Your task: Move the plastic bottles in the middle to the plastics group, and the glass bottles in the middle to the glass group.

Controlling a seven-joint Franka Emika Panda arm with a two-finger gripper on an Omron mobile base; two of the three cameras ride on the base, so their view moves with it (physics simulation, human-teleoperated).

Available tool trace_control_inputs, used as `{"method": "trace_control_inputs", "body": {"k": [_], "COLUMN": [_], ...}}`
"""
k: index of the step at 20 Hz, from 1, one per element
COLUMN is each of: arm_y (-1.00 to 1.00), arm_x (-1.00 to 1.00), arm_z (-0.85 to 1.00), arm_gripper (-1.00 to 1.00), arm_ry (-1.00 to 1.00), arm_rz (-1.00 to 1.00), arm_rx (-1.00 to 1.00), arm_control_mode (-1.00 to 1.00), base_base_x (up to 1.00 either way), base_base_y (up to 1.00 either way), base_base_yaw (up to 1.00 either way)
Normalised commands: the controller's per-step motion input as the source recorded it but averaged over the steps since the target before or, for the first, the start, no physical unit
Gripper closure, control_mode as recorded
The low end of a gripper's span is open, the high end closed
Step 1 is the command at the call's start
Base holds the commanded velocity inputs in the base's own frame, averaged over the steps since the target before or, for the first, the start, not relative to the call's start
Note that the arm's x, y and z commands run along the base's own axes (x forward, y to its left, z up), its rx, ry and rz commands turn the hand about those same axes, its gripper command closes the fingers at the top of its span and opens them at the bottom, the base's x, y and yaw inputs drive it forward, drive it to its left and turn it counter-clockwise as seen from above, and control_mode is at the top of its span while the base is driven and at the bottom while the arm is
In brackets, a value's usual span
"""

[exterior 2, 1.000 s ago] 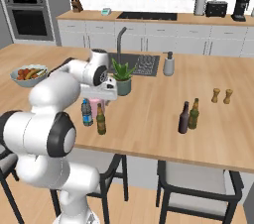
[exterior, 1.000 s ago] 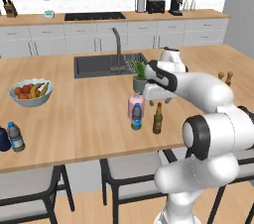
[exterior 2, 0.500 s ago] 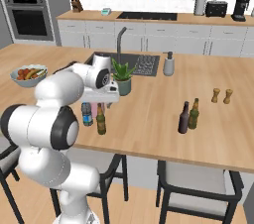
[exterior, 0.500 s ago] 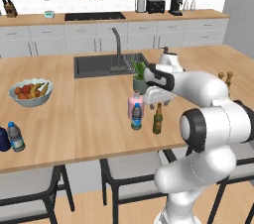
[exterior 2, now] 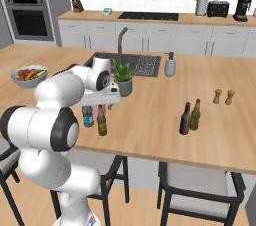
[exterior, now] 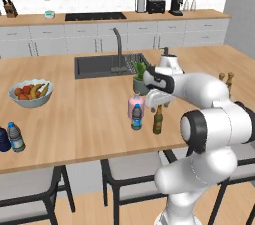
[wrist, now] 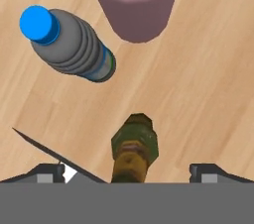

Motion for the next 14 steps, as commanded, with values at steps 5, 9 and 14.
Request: {"method": "trace_control_inputs", "body": {"k": [5, 9, 14], "arm_y": [0.01, 0.04, 0.02], "arm_x": [-0.06, 0.08, 0.29], "arm_z": [-0.01, -0.03, -0.18], "arm_gripper": [-1.0, -1.0, -1.0], "arm_ry": [0.0, 0.0, -0.02], "arm_rz": [0.0, 0.0, 0.04], "arm_rx": [-0.02, -0.03, -0.04], "arm_control_mode": [-1.0, -1.0, -1.0], "base_base_x": [0.0, 0.0, 0.0], "base_base_y": [0.0, 0.0, 0.0], "base_base_yaw": [0.0, 0.0, 0.0]}}
